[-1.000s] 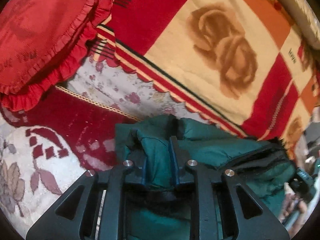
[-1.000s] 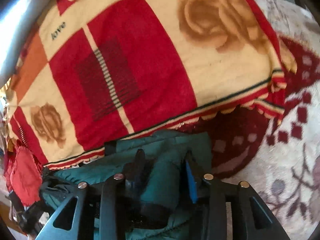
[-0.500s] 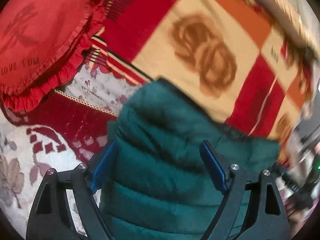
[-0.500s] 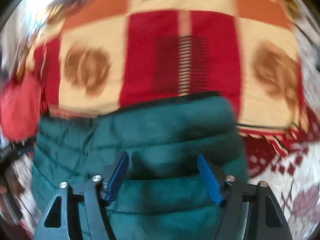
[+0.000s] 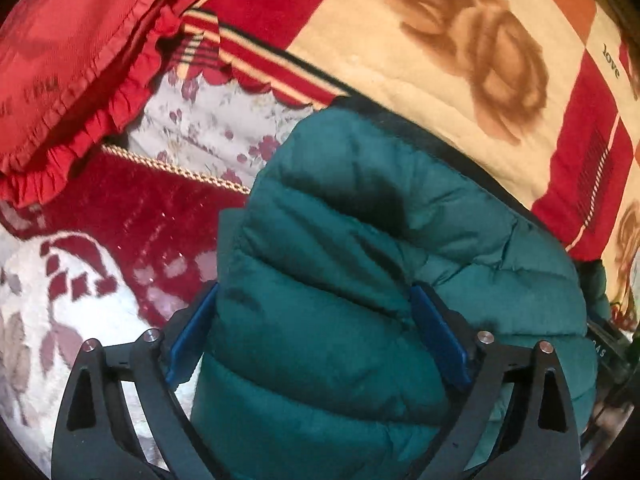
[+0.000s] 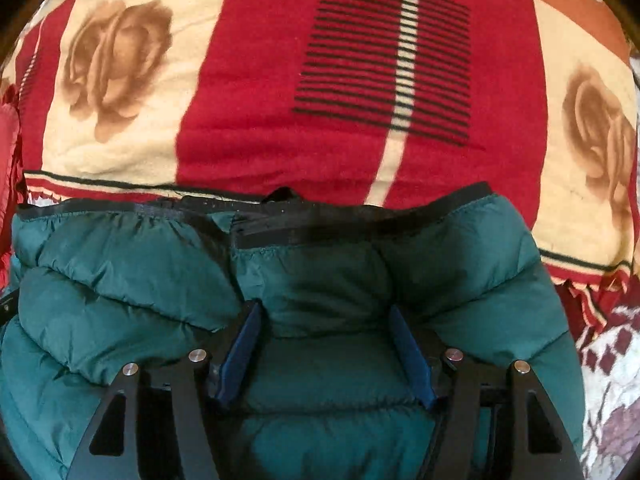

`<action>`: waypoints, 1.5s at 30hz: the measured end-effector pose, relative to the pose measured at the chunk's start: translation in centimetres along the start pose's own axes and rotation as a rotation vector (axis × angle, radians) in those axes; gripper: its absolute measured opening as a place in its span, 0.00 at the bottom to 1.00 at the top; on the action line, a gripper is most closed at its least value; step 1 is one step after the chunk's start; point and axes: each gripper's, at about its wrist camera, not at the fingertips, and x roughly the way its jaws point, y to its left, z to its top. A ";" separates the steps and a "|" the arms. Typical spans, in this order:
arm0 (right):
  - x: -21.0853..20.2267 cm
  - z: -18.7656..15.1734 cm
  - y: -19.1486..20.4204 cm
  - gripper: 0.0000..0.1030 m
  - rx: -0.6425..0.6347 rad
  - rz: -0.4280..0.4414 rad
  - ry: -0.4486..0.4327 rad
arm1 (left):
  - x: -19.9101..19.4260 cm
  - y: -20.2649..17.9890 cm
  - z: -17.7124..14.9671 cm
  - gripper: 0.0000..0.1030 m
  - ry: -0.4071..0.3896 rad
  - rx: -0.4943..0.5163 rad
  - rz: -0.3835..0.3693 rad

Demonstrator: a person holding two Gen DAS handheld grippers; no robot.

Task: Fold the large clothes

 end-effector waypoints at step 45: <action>-13.7 -3.4 -0.9 0.72 0.017 0.101 -0.167 | -4.4 -2.1 -0.5 0.93 -0.082 0.115 0.075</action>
